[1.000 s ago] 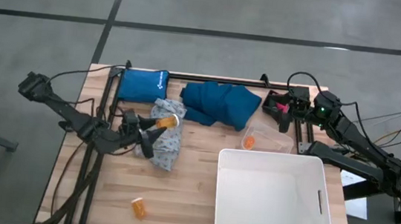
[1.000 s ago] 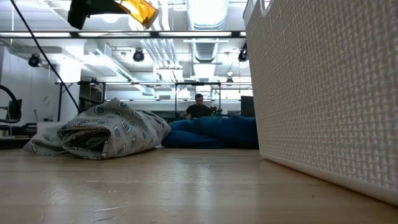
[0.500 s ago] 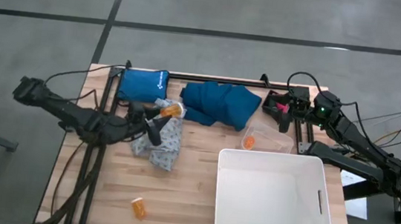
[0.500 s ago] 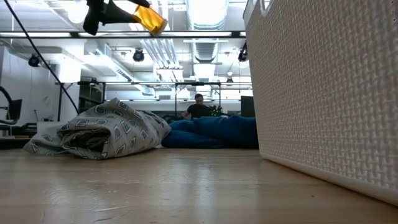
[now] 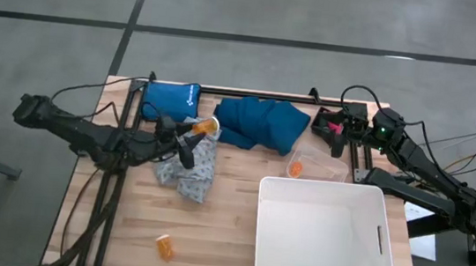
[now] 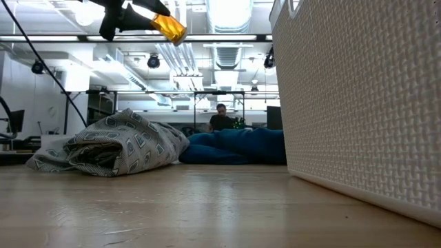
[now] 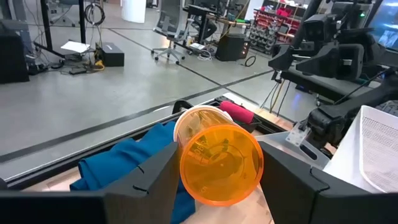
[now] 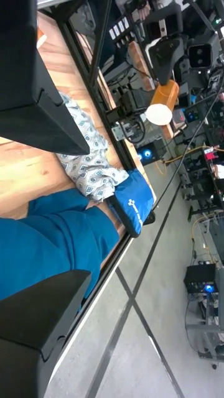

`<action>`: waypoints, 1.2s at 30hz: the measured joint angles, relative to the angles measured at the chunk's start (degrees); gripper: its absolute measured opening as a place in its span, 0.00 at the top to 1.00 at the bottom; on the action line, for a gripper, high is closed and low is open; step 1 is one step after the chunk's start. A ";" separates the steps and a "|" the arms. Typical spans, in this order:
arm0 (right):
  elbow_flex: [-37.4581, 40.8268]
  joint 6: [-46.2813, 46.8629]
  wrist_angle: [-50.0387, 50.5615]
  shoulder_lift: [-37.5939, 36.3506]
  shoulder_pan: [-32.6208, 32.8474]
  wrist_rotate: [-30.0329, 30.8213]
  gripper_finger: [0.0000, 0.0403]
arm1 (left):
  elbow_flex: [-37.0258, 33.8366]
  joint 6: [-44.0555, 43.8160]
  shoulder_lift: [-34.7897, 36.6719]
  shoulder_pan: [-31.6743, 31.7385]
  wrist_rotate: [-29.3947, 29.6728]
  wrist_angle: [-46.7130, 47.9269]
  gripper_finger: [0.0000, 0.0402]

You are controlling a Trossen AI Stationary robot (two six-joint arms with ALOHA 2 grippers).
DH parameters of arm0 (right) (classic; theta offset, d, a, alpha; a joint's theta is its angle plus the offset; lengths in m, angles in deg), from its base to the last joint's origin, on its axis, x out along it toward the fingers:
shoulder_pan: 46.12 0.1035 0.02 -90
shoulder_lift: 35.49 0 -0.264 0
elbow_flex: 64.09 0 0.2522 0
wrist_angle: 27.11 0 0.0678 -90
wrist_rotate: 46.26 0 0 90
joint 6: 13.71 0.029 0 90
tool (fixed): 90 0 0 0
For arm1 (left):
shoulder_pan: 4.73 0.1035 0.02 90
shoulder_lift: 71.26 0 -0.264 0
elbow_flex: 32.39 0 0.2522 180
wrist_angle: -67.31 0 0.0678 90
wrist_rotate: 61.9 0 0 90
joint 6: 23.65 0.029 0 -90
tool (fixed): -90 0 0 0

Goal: Pick & place medical supplies in basket/bin
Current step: Put the top orange pill bottle into the transparent bin

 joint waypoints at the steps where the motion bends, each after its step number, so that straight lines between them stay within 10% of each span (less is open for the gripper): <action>1: 0.02 0.00 0.00 -0.02 -0.01 0.00 0.23 | 0.00 -0.01 0.00 0.16 -0.01 0.00 0.50; 36: 0.01 0.00 0.00 -0.02 -0.01 -0.01 0.23 | -0.39 -0.04 -0.44 4.46 -3.50 -3.30 0.50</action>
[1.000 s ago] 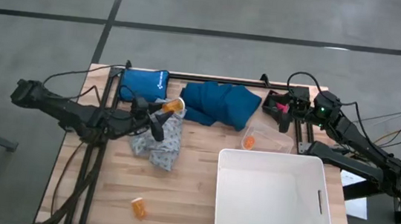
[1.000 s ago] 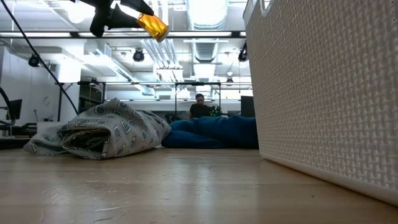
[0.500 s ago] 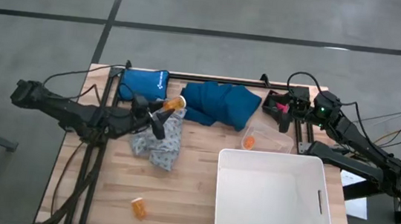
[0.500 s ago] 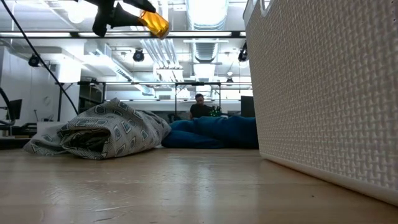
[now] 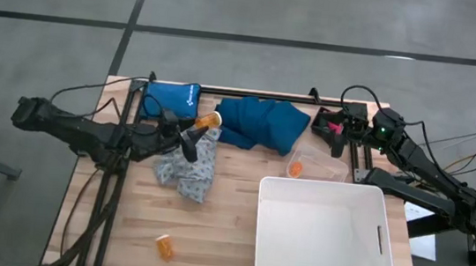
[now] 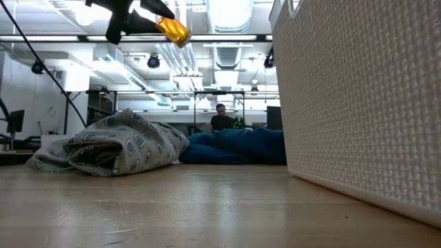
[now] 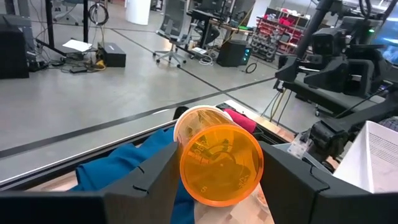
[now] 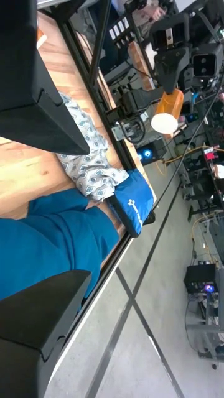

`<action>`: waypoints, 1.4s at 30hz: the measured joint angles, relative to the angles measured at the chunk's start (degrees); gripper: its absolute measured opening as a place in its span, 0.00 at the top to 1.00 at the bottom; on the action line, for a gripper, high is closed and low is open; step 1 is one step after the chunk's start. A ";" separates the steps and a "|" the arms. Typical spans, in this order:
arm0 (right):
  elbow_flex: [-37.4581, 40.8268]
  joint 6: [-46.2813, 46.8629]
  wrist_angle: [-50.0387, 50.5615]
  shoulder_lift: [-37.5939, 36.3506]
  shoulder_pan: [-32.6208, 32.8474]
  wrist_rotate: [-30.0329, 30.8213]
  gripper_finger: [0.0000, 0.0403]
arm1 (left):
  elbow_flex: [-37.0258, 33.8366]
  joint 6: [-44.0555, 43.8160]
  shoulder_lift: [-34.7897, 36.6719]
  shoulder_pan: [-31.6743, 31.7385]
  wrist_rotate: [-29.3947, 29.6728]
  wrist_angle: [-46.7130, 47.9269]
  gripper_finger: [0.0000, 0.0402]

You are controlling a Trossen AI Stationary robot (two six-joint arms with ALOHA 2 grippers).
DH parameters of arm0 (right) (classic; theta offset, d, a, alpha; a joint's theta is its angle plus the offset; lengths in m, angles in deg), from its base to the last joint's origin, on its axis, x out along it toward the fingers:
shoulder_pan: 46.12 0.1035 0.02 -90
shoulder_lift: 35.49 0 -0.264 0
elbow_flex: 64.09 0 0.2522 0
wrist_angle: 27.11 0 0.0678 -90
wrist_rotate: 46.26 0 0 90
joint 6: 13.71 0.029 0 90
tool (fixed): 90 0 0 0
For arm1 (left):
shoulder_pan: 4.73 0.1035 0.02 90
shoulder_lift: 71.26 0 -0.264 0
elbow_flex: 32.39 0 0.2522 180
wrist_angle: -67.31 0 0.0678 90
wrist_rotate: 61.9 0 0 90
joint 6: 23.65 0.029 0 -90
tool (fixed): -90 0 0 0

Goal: Pick & place medical supplies in basket/bin
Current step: Put the top orange pill bottle into the transparent bin

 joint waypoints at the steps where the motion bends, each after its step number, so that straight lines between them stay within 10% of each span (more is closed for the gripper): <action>1: 0.01 0.00 0.00 0.02 0.01 0.01 0.23 | 0.00 0.01 -0.01 0.34 -0.34 0.00 0.50; 42: 0.01 0.00 0.00 0.02 0.01 0.01 0.23 | -0.02 12.02 -8.42 26.59 -27.40 -16.24 0.50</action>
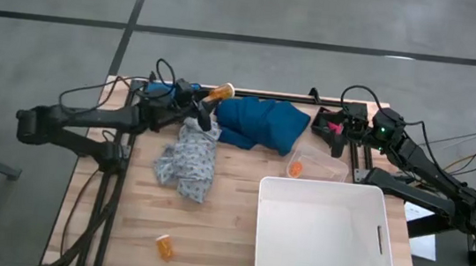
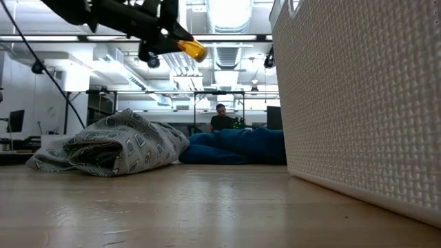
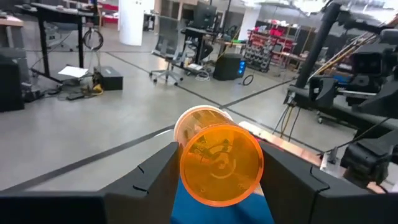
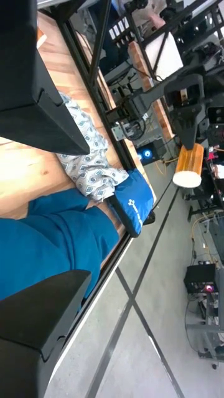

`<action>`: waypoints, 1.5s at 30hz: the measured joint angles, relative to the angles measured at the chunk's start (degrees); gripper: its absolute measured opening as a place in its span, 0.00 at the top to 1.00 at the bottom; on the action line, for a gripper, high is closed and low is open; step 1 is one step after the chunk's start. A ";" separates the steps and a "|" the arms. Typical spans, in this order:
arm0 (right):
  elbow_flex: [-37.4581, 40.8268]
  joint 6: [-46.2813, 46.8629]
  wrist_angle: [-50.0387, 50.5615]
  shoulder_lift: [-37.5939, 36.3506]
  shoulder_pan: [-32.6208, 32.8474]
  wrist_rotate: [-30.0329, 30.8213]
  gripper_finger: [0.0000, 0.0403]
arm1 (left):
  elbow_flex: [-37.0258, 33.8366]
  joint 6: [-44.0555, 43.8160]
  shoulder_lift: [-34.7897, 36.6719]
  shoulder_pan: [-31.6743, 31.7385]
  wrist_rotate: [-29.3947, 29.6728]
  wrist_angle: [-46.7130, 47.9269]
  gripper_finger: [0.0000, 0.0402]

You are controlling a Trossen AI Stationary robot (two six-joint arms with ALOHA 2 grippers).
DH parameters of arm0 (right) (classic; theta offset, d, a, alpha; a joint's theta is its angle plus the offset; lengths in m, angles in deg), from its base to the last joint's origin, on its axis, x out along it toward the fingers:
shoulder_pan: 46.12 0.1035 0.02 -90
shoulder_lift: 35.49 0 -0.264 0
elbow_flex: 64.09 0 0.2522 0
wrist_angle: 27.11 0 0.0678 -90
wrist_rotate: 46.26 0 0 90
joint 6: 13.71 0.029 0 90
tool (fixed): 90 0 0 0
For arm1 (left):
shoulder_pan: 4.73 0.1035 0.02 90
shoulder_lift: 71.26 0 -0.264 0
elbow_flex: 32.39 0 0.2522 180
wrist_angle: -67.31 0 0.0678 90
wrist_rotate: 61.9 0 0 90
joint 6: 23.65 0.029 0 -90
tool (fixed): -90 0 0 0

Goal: Pick & place medical supplies in basket/bin
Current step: Put the top orange pill bottle into the transparent bin

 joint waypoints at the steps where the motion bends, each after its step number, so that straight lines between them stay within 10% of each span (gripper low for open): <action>1: -0.02 0.00 0.00 0.00 0.00 0.00 0.23 | 0.02 0.02 -1.00 0.28 -0.53 -1.33 0.50; 45: 0.00 0.00 0.00 -0.02 0.00 -0.02 0.23 | 25.78 0.15 -32.29 9.88 -32.83 -5.68 0.50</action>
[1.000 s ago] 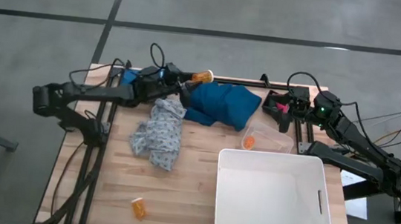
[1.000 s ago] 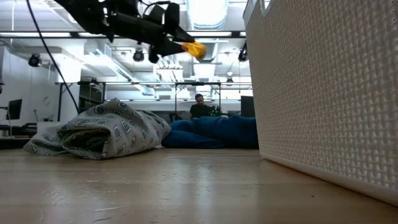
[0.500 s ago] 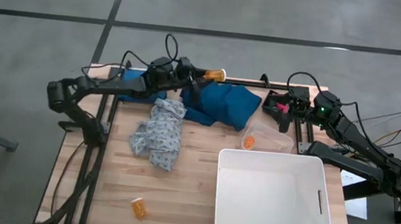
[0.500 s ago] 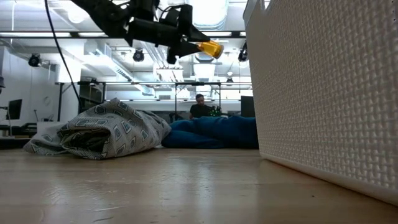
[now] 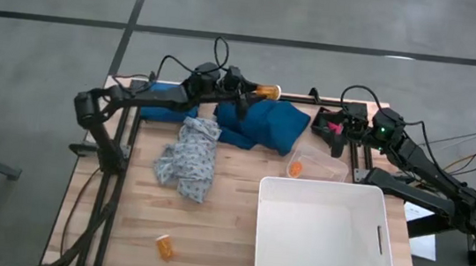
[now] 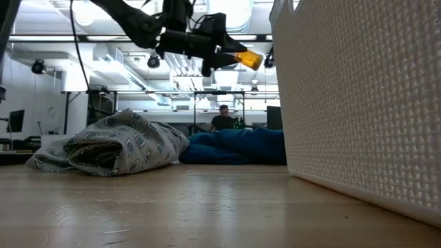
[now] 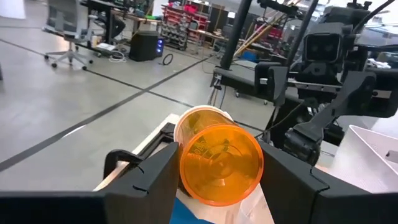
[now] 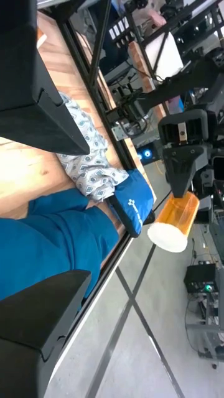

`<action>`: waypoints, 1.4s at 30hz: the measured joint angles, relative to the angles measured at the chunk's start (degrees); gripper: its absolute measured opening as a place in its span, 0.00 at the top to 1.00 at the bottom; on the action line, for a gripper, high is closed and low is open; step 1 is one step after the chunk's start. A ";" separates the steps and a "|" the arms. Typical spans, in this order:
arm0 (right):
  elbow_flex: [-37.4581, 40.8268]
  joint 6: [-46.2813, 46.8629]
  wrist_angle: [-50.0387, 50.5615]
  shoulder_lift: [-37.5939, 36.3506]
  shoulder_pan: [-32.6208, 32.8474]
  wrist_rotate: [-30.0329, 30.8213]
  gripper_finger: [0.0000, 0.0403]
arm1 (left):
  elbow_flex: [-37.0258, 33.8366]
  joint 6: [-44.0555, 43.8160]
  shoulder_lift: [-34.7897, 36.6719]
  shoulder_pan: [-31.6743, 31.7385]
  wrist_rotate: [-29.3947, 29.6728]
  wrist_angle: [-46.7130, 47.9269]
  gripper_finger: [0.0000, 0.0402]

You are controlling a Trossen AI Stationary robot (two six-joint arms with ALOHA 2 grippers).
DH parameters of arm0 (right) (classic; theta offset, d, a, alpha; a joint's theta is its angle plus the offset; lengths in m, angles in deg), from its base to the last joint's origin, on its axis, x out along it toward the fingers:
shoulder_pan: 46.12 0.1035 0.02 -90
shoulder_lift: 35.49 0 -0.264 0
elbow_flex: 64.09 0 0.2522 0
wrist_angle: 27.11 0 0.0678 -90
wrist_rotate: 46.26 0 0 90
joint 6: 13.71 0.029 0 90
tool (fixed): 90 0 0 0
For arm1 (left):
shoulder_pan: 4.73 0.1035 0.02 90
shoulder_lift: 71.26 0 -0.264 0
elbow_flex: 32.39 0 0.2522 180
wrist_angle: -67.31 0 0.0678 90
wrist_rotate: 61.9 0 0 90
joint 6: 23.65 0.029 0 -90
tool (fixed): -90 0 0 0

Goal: Pick & place medical supplies in basket/bin
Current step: Put the top orange pill bottle into the transparent bin

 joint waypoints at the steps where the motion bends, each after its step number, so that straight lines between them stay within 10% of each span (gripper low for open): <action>1: -0.01 0.00 0.00 0.00 -0.02 0.02 0.23 | 0.72 0.02 -0.68 0.00 -0.47 -0.02 0.50; 17: 0.00 0.00 0.00 -0.02 -0.02 0.02 0.23 | 8.23 0.96 -8.00 -0.07 -8.24 0.31 0.50; 42: -0.02 0.00 0.00 0.02 -0.01 0.02 0.23 | 8.05 1.53 -7.97 -7.41 -3.66 -0.25 0.50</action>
